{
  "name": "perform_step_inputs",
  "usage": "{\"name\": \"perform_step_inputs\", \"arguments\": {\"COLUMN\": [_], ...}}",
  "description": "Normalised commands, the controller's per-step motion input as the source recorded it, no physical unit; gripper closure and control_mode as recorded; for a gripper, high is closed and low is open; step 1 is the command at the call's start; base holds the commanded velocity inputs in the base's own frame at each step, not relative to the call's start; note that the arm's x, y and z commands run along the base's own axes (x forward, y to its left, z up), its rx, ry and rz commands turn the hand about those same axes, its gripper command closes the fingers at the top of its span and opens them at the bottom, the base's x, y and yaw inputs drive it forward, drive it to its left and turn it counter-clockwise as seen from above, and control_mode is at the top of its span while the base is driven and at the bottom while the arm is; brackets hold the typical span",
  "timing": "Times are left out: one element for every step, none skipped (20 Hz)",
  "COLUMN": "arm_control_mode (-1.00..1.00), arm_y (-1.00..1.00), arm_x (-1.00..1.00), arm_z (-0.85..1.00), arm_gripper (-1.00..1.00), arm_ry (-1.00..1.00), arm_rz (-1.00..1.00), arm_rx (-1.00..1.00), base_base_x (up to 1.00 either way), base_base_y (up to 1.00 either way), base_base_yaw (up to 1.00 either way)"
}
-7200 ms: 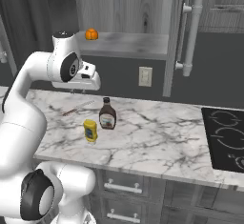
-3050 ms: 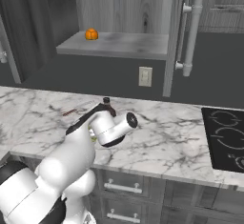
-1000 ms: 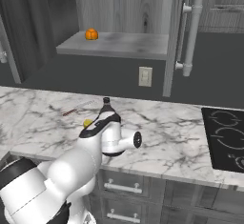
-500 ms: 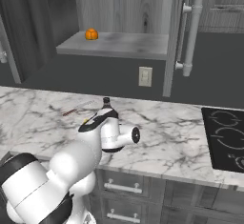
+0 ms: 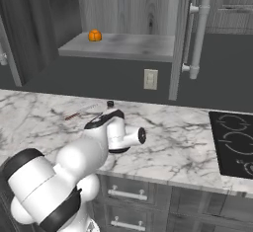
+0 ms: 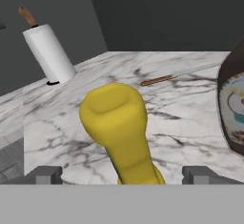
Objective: Pick the syrup bottle and mustard from the counter and place them in the cabinet.
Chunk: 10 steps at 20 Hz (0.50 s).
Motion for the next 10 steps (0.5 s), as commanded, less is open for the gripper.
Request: {"name": "perform_step_inputs", "arguments": {"arm_control_mode": [-1.00, -1.00, -1.00, -1.00, -1.00, -1.00, -1.00, -1.00, -1.00, -1.00], "arm_y": [0.04, 0.05, 0.07, 0.08, 0.08, 0.09, 0.09, 0.10, 0.11, 0.14], "arm_x": [0.09, 0.09, 0.09, 0.08, 0.08, 0.08, 0.07, 0.07, 0.06, 0.08], "arm_z": [0.00, 0.00, 0.00, 0.00, -0.01, -0.01, -0.03, -0.04, -0.05, -0.06], "arm_gripper": [-1.00, -1.00, -1.00, -1.00, -1.00, -1.00, -1.00, -1.00, -1.00, -1.00], "arm_ry": [0.00, 0.00, 0.00, 0.00, 0.01, 0.00, 0.00, 0.00, 0.00, 0.00], "arm_rz": [0.03, 0.04, 0.03, 0.03, 0.03, 0.03, 0.03, 0.03, 0.03, 0.03], "arm_rx": [0.00, 0.00, 0.01, 0.02, 0.02, 0.02, 0.03, 0.03, 0.02, 0.01], "base_base_x": [0.00, 0.00, 0.00, 0.00, 0.00, 0.00, 0.00, 0.00, 0.00, 0.00], "base_base_y": [0.00, 0.00, 0.00, 0.00, 0.00, 0.00, 0.00, 0.00, 0.00, 0.00], "base_base_yaw": [0.00, 0.00, 0.00, 0.00, 0.00, 0.00, 0.00, 0.00, 0.00, 0.00]}}
